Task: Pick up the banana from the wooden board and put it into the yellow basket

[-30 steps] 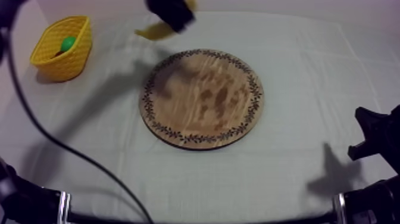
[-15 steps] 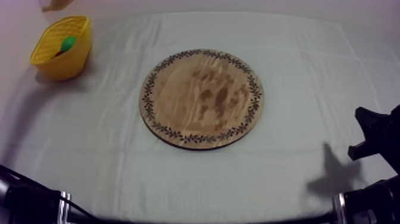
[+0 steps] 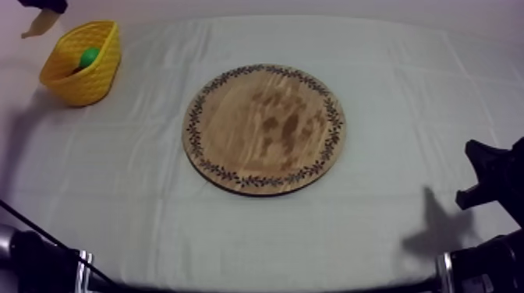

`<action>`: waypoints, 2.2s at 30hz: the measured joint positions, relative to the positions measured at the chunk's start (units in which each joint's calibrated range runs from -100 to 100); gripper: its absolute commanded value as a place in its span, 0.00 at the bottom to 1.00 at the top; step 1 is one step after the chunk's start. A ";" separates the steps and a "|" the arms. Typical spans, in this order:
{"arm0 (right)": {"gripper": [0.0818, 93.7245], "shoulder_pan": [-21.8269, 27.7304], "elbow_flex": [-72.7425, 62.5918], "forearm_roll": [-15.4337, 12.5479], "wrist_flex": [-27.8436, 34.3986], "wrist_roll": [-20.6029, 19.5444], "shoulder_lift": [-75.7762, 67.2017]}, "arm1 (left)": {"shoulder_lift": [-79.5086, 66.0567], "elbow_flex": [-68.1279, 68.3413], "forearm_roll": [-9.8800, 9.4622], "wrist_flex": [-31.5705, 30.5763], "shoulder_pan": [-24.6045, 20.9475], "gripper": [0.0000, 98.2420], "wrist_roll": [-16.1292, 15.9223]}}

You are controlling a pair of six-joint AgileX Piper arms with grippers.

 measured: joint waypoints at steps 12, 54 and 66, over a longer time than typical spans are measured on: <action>0.00 0.00 0.00 0.00 -0.01 0.00 0.00 | 13.46 -6.49 0.13 -1.88 -1.68 0.35 -1.49; 0.00 0.00 0.00 0.00 -0.01 0.04 0.00 | -47.76 31.88 2.55 -15.69 -1.29 0.09 4.99; 0.00 0.00 0.00 0.00 -0.06 0.04 0.00 | -69.85 55.98 3.72 -31.99 1.44 0.00 6.37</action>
